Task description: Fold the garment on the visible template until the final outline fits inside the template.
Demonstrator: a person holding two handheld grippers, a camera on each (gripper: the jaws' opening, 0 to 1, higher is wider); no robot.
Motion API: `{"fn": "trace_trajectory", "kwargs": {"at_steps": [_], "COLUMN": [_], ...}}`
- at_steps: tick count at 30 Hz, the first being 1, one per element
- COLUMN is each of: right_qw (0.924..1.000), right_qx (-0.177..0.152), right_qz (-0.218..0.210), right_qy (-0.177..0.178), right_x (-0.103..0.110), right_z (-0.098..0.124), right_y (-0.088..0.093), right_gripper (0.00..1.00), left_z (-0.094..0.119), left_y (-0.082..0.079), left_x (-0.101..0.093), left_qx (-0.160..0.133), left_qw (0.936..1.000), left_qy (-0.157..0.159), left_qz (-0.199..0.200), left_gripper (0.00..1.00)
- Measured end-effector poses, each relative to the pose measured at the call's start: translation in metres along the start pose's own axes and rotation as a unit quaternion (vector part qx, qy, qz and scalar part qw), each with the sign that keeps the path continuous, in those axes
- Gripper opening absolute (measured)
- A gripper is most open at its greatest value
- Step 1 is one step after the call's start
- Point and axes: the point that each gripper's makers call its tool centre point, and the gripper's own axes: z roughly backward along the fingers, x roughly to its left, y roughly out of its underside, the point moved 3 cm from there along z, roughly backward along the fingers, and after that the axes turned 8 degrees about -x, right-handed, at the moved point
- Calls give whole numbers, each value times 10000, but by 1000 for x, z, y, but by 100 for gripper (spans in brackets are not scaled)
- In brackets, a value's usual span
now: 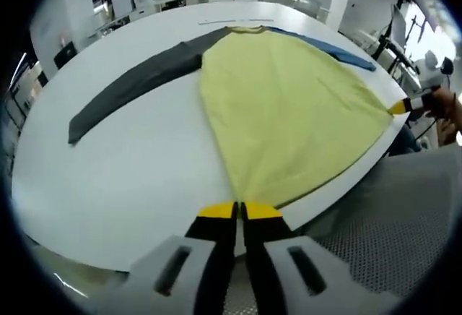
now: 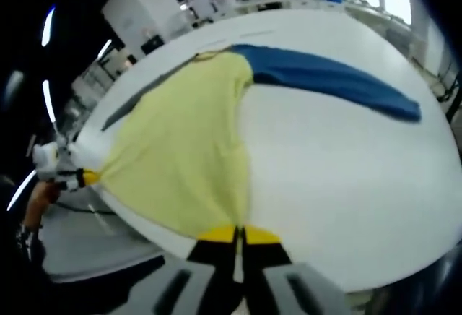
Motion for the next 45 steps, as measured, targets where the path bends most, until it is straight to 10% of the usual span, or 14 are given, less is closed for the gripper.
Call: {"fn": "trace_trajectory", "kwargs": {"at_steps": [14, 32, 45], "right_qw": [9991, 9962, 9927], "right_qx": [182, -671, -1046], "right_qz": [390, 430, 430], "right_qy": [14, -337, -422], "right_x": [5, 12, 8], "right_z": [4, 3, -20], "right_y": [-3, -52, -104], "right_gripper": [1, 46, 50], "left_z": [-1, -3, -2], "left_y": [0, -25, -39], "left_x": [1, 3, 8], "left_qx": [-150, -821, -1093], "left_qw": [9998, 9964, 9938], "left_qy": [80, 184, 202], "left_qz": [-34, -89, 29], "left_gripper": [2, 48, 72]}}
